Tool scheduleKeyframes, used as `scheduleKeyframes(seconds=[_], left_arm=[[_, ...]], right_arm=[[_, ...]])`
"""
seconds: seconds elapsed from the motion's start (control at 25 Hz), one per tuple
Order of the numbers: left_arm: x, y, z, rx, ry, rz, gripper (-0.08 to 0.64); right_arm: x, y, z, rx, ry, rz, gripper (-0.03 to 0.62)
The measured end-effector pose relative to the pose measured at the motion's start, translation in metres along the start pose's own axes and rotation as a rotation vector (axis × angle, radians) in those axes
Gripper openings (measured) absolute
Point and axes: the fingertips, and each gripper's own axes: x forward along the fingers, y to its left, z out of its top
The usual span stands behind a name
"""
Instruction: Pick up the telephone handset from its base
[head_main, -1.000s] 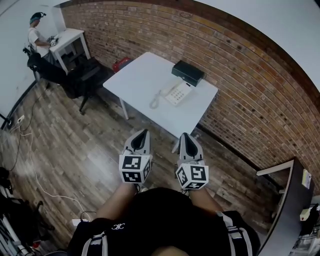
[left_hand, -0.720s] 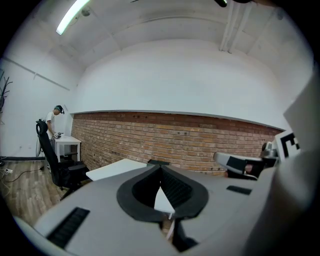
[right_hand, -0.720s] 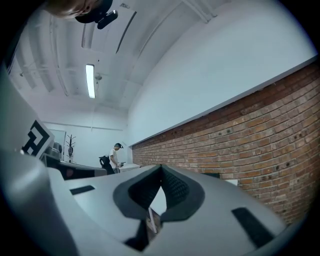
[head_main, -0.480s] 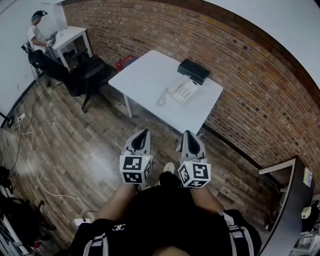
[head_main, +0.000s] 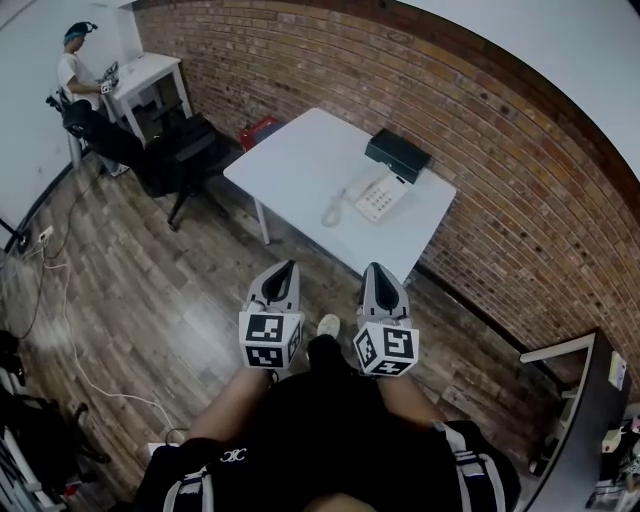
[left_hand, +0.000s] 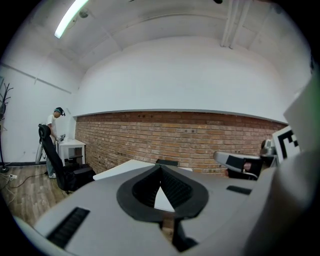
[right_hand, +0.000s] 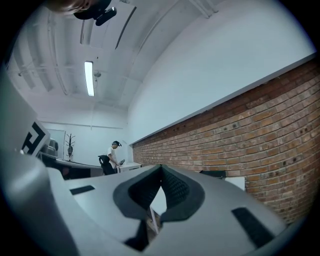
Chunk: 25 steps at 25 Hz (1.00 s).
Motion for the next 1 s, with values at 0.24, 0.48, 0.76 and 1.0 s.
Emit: scheduleKeyframes(seconds=[0.24,0.48,0.76,1.0], left_arm=[[0.031,0.022,0.002,0.005,-0.002,0.020,0.002],[0.080,0.038,0.013,0.001,0.011,0.014,0.002],[0.139,0.045,0.032,-0.003,0.019,-0.015,0.002],[0.200,0.040,0.042,-0.002,0.049,-0.048,0.002]], right_arm=[[0.043,-0.006,-0.006,0.005,0.001,0.008,-0.002],[0.096,-0.021,-0.002,0.019,0.002,0.011,-0.002],[0.149,-0.049,0.009,0.029,-0.002,-0.013,-0.002],[0.194,-0.078,0.014,0.044,0.004,-0.017,-0.002]])
